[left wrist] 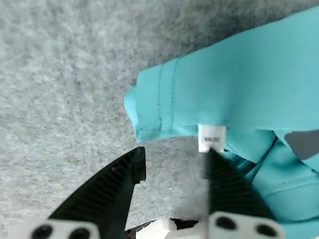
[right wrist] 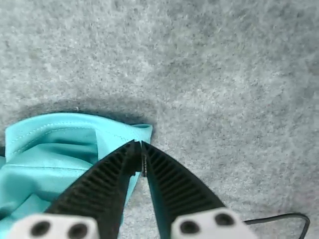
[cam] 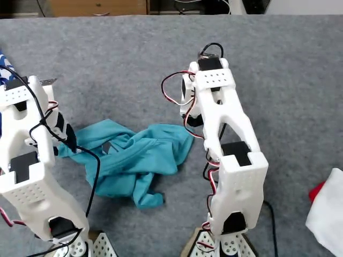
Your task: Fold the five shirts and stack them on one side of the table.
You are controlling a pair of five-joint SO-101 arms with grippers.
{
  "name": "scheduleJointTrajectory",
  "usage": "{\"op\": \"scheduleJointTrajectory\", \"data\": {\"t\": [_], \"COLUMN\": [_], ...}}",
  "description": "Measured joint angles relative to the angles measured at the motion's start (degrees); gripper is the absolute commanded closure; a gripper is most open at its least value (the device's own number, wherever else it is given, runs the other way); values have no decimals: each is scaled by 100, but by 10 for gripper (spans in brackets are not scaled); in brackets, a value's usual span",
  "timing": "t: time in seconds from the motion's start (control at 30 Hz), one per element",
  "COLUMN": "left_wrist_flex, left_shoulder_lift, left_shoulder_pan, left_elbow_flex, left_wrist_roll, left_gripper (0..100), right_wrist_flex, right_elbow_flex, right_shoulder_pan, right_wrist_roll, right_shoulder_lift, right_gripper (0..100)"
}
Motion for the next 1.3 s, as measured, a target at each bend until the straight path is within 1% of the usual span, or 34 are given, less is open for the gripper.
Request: {"op": "scheduleJointTrajectory", "data": {"t": [0.17,0.33,0.47,0.57,0.67,0.8,0.93,1.2,1.3], "left_wrist_flex": [-193,-229,-229,-229,-246,-431,-404,-440,-237], "left_shoulder_lift": [0,0,26,246,563,967,1143,1169,1169], "left_shoulder_pan": [-105,-105,-105,-53,141,264,281,70,62], "left_elbow_flex": [0,0,0,0,0,-9,-176,-730,-949], "left_wrist_roll": [132,141,167,185,185,185,185,185,185], "left_gripper": [747,747,750,813,886,930,981,981,981], "right_wrist_flex": [-9,-9,26,237,475,651,677,677,703], "right_elbow_flex": [0,0,0,0,0,0,0,-44,-273], "right_shoulder_pan": [-18,-97,-79,-79,-88,-88,-88,-88,-88], "right_wrist_roll": [-9,-484,-695,-730,-730,-730,-730,-730,-730], "right_shoulder_lift": [0,0,0,0,0,0,0,0,0], "right_gripper": [989,989,989,989,989,989,989,989,989]}}
